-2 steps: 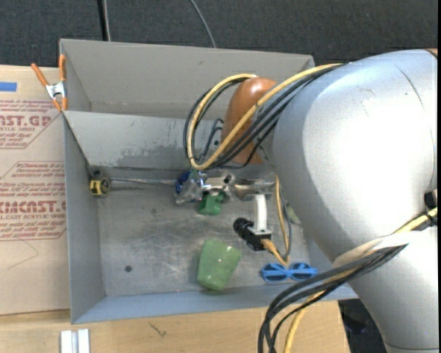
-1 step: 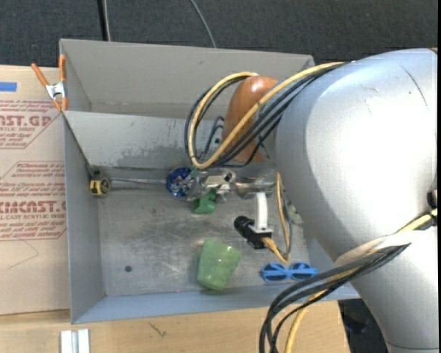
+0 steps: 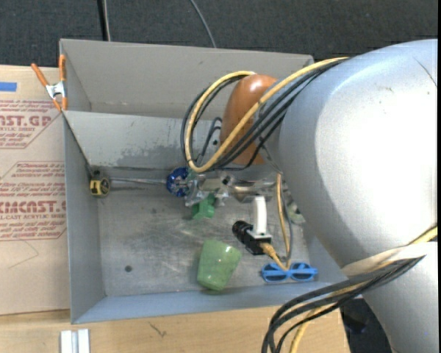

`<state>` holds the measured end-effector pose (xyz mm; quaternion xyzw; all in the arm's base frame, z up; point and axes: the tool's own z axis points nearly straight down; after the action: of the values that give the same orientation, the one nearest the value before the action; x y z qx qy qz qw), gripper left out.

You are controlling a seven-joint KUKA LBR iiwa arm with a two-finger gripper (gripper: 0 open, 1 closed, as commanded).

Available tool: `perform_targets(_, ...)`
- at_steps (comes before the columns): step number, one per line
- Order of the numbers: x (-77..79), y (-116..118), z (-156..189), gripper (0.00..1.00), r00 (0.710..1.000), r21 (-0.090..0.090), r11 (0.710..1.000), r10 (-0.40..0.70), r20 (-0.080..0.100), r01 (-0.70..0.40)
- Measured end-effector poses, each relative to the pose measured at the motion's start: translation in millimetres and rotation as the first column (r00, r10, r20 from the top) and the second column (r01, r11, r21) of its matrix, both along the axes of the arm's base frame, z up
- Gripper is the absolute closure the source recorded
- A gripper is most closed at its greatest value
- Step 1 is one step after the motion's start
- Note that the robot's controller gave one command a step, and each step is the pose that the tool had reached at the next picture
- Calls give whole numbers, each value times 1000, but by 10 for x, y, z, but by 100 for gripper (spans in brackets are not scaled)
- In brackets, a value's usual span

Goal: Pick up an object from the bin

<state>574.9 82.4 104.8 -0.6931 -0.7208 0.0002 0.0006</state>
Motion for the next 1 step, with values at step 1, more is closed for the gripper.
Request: perform_targets(1, -39, 53, 575, 100, 1000, 0, 1000, 12, 4, -12)
